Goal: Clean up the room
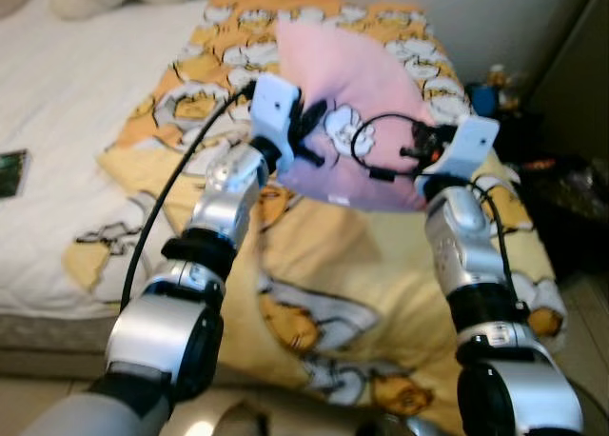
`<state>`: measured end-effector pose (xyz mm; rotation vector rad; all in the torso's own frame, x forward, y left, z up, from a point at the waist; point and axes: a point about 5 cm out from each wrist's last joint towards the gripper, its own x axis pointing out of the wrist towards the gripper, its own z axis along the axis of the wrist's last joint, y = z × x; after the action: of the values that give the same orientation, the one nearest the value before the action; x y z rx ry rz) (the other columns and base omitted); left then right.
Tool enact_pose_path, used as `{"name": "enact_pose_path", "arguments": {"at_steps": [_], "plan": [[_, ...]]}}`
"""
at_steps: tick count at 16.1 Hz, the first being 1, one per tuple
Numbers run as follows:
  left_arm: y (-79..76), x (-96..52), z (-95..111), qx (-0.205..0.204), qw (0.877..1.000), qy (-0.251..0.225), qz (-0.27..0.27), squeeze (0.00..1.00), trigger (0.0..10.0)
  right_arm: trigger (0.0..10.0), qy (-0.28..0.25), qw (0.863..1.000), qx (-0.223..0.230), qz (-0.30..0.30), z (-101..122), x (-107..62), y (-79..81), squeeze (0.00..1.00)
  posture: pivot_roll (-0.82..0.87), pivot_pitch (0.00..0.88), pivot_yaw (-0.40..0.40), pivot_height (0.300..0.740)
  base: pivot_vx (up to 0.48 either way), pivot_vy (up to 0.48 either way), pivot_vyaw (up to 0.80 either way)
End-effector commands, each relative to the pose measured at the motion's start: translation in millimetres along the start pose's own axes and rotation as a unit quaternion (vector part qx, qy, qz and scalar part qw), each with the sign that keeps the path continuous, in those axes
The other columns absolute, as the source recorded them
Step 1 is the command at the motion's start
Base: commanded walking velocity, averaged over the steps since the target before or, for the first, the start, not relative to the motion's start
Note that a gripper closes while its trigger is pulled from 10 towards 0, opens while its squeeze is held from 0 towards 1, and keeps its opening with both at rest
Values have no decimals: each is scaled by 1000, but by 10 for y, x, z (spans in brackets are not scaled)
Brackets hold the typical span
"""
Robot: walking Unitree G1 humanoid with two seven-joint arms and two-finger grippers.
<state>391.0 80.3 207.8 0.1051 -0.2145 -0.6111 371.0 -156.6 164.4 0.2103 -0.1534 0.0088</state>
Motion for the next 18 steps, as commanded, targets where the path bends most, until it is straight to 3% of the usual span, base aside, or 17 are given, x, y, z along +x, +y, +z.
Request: {"name": "enact_pose_path", "arguments": {"at_steps": [1, 2, 3, 11, 18], "plan": [[215, -83, 128, 26, 999, -28, 34, 0, 0, 0, -12, 1000, -8, -13, 31, -3, -33, 0, 104, 0, -28, 728, 0, 480, 0], [201, -86, 106, 21, 999, -26, 31, 0, 8824, 0, -15, 1000, -15, -7, 28, -6, -9, 0, 104, 0, -31, 728, 0, 480, 0], [201, -83, 102, 15, 999, -26, 38, 0, 10000, 0, -18, 1000, -24, -5, 36, -7, 1, 0, 105, 0, -35, 728, 0, 480, 0], [249, -111, 51, 11, 999, -18, 47, 0, 10000, 0, -17, 998, -55, 6, 11, -19, 22, 0, 74, 0, -27, 728, 0, 480, 0], [219, -78, 52, 6, 999, -20, 36, 0, 10000, 0, -10, 998, -53, -21, -40, -98, -156, 0, 53, 0, -6, 728, 0, 480, 0]]}}
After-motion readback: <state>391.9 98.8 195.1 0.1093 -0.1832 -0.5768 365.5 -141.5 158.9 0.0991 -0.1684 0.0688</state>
